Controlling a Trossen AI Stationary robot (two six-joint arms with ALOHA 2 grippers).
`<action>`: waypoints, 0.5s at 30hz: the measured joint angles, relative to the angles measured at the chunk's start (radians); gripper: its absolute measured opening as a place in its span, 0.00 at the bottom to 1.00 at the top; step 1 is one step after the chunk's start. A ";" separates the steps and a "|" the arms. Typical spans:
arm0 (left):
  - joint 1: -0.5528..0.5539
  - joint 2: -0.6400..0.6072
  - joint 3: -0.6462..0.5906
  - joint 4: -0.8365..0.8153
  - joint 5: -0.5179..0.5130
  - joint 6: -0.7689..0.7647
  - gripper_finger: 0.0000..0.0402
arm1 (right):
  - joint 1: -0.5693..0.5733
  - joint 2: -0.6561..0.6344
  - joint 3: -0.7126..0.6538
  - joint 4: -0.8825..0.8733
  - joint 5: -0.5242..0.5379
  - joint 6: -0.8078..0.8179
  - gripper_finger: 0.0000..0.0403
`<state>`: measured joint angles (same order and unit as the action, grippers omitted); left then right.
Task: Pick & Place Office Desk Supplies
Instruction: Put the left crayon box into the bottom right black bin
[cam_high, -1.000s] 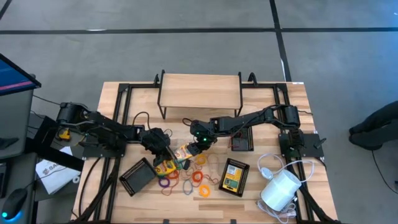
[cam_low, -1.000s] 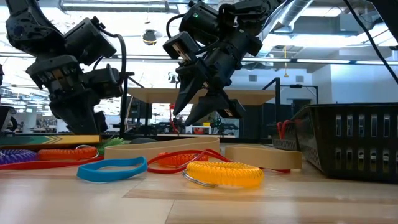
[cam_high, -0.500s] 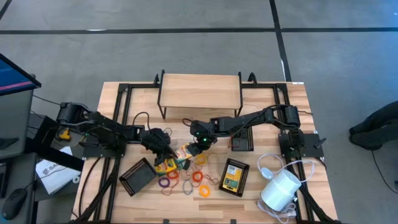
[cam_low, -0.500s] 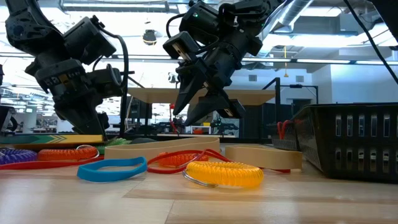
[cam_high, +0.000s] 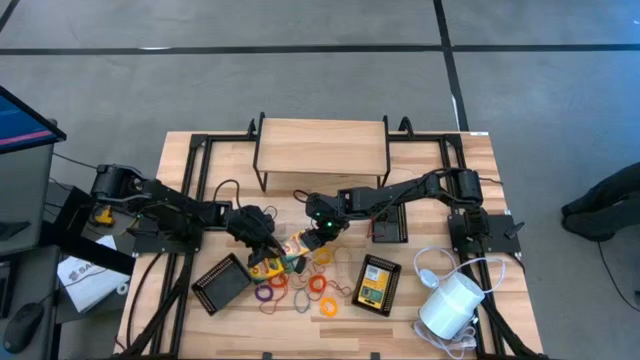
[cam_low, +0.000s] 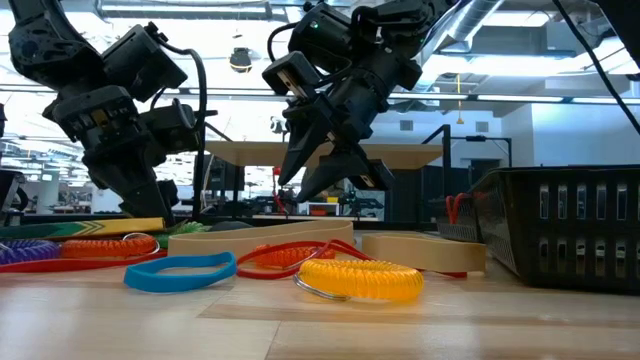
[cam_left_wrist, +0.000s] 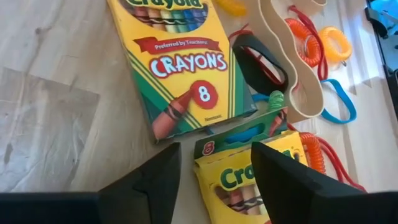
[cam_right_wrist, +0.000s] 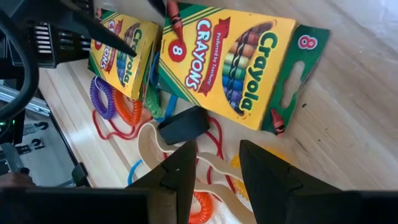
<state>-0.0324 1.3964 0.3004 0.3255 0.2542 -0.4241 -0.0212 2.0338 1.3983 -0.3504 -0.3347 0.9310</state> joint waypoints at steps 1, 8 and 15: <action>0.000 0.000 0.000 0.001 0.000 -0.001 0.47 | 0.000 0.000 0.000 0.000 0.000 0.000 0.30; 0.000 0.000 0.000 0.003 0.009 -0.003 0.43 | 0.000 0.000 0.000 0.000 0.000 0.000 0.30; 0.000 0.000 0.000 0.014 0.038 -0.003 0.41 | 0.000 0.000 0.000 0.000 0.000 0.000 0.30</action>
<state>-0.0322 1.3964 0.3004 0.3392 0.2925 -0.4271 -0.0208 2.0338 1.3983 -0.3504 -0.3347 0.9314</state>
